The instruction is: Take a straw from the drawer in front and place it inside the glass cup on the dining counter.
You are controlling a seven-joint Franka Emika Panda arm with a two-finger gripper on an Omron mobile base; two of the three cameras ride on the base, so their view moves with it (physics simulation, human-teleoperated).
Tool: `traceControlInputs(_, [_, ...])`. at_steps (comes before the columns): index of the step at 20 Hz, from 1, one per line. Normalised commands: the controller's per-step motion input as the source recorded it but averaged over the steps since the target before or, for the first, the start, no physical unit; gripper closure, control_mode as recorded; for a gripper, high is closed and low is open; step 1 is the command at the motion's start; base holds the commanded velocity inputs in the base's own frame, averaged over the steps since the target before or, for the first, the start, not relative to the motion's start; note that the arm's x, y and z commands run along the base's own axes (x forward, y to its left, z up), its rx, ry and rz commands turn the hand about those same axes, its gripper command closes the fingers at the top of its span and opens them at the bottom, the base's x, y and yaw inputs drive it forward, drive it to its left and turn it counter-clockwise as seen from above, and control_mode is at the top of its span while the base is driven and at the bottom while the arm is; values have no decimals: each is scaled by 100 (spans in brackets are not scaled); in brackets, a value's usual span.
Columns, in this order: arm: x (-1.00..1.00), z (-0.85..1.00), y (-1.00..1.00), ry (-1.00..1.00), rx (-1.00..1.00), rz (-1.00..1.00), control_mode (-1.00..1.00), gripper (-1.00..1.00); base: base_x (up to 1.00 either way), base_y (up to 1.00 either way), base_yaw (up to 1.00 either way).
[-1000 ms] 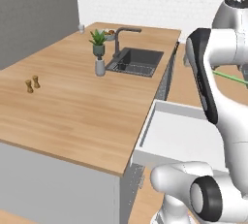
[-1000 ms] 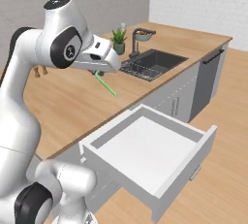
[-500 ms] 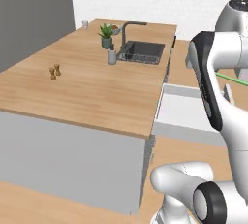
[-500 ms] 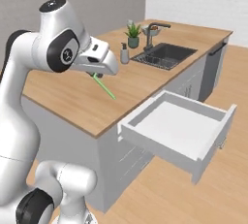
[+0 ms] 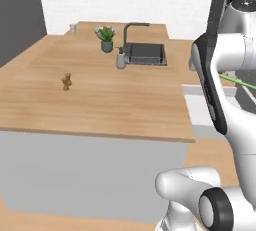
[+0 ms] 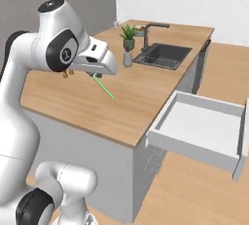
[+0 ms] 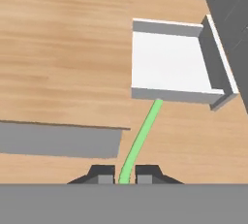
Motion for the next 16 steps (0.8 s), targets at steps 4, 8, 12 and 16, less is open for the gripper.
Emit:
traceControlInputs(4, [0,0,0,0,0,0,100,100,10,100,-32])
traceControlInputs(8, [0,0,0,0,0,0,100,100,15,100,-31])
traceControlInputs(12, [0,0,0,0,0,0,100,100,8,100,-31])
traceControlInputs(16, [0,0,0,0,0,0,100,100,0,100,-29])
